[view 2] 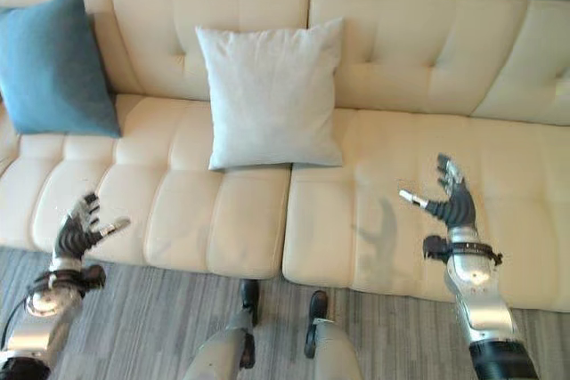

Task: Pick up all the scattered cushions and arrange them neatly on the sofa.

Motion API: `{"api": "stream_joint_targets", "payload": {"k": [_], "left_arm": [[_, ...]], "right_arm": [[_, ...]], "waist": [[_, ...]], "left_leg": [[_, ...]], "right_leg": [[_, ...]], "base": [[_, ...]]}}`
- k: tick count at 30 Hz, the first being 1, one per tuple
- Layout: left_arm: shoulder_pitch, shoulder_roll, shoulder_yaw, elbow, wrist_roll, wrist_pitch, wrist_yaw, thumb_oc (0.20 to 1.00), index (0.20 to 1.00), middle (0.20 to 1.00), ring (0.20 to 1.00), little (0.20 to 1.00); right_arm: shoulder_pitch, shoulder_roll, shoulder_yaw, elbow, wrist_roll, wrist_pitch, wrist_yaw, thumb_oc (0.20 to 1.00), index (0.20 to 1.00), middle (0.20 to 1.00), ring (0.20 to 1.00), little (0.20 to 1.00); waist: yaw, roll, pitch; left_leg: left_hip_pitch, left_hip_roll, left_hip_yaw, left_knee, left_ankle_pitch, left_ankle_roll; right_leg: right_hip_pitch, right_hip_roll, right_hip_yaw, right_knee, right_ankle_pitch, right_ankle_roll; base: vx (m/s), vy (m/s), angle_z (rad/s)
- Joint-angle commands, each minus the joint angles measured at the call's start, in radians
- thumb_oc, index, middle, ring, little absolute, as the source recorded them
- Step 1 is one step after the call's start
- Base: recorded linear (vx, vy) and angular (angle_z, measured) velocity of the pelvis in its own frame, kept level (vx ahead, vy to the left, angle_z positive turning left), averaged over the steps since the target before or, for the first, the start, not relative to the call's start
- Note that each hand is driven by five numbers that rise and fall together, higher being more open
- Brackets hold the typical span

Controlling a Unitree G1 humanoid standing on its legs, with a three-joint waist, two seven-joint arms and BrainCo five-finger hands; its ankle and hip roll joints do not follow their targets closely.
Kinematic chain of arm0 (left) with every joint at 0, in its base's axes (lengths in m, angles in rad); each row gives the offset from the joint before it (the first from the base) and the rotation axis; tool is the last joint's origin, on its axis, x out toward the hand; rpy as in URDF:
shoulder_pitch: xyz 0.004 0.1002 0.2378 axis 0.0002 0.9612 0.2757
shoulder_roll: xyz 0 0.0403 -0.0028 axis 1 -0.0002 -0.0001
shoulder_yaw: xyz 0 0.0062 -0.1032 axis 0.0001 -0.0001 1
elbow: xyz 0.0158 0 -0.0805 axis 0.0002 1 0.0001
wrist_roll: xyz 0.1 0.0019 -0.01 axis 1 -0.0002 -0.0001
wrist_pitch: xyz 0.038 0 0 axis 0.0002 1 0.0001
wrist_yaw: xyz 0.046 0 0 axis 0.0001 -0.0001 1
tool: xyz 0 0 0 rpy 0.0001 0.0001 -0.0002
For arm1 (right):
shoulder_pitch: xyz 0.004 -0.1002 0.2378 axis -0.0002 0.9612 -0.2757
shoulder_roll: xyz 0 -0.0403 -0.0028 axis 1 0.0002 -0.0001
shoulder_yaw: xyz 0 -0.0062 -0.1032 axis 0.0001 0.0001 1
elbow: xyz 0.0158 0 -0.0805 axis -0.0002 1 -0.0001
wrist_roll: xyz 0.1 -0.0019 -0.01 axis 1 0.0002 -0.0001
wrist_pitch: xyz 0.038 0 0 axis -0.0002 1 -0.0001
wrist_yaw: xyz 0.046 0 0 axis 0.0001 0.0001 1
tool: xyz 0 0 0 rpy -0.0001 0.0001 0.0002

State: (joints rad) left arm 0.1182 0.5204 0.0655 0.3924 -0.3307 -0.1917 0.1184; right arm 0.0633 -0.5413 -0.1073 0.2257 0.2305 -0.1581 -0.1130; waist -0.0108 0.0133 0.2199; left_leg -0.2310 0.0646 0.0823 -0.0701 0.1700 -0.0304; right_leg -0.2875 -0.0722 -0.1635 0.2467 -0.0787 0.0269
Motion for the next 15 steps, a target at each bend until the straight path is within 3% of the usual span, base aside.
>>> {"api": "stream_joint_targets", "payload": {"k": [1, 6, 8, 9, 10, 12, 15], "left_arm": [[0.047, -0.039, 0.03, 0.122, 0.064, 0.013, -0.05, 1.0, 1.0, 1.0, 1.0, 1.0], [0.106, -0.089, 0.002, 0.227, 0.118, 0.031, -0.063, 1.0, 1.0, 1.0, 1.0, 1.0], [0.09, -0.089, -0.019, 0.261, 0.141, 0.035, -0.051, 1.0, 1.0, 1.0, 1.0, 1.0], [0.089, -0.089, -0.019, 0.262, 0.141, 0.035, -0.051, 1.0, 1.0, 1.0, 1.0, 1.0], [0.067, -0.079, -0.02, 0.258, 0.149, 0.03, -0.025, 1.0, 1.0, 1.0, 1.0, 1.0], [0.053, -0.069, -0.028, 0.24, 0.15, 0.023, -0.009, 1.0, 1.0, 1.0, 1.0, 1.0], [0.057, -0.055, -0.039, 0.208, 0.151, 0.029, -0.017, 1.0, 1.0, 1.0, 1.0, 1.0]], "right_arm": [[0.042, 0.0, 0.051, 0.097, -0.124, 0.006, 0.07, 1.0, 1.0, 1.0, 1.0, 1.0], [0.077, 0.046, 0.096, 0.243, -0.188, 0.029, 0.069, 1.0, 1.0, 1.0, 1.0, 1.0], [0.053, 0.07, 0.127, 0.306, -0.2, 0.037, 0.055, 1.0, 1.0, 1.0, 1.0, 1.0], [0.052, 0.071, 0.127, 0.307, -0.2, 0.037, 0.054, 1.0, 1.0, 1.0, 1.0, 1.0], [0.018, 0.087, 0.152, 0.329, -0.208, 0.041, 0.034, 1.0, 1.0, 1.0, 1.0, 1.0], [0.014, 0.103, 0.166, 0.317, -0.192, 0.039, 0.03, 1.0, 1.0, 1.0, 1.0, 1.0], [0.02, 0.11, 0.185, 0.341, -0.185, 0.034, 0.035, 1.0, 1.0, 1.0, 1.0, 1.0]], "waist": [[-0.026, -0.039, -0.08], [-0.033, -0.06, -0.093], [-0.037, -0.083, -0.074], [-0.035, -0.083, -0.074], [-0.038, -0.097, -0.048], [-0.03, -0.087, -0.017], [0.001, -0.053, -0.017]], "left_leg": [[0.141, -0.013, 0.059, -0.009, -0.14, -0.043], [0.193, -0.025, 0.099, 0.008, -0.181, -0.021], [0.192, -0.048, 0.097, 0.02, -0.195, -0.003], [0.191, -0.048, 0.099, 0.02, -0.195, -0.002], [0.176, -0.058, 0.102, 0.02, -0.184, 0.009], [0.152, -0.044, 0.106, 0.025, -0.162, 0.018], [0.114, -0.014, 0.103, 0.016, -0.112, 0.023]], "right_leg": [[0.14, -0.037, 0.045, -0.272, 0.145, 0.121], [0.151, -0.041, 0.104, -0.279, 0.174, 0.141], [0.114, -0.044, 0.146, -0.274, 0.231, 0.167], [0.112, -0.044, 0.148, -0.274, 0.232, 0.168], [0.049, -0.045, 0.183, -0.25, 0.296, 0.204], [0.03, -0.032, 0.171, -0.166, 0.234, 0.19], [0.078, -0.024, 0.132, 0.044, 0.092, 0.131]], "base": [[-0.03, 0.107, -0.41], [-0.1, 0.128, -0.51], [-0.27, 0.107, -0.61], [-0.4, 0.05, -0.52], [-0.39, 0.036, -0.44], [-0.49, 0.036, -0.52], [-0.35, 0.0, -0.25]]}}
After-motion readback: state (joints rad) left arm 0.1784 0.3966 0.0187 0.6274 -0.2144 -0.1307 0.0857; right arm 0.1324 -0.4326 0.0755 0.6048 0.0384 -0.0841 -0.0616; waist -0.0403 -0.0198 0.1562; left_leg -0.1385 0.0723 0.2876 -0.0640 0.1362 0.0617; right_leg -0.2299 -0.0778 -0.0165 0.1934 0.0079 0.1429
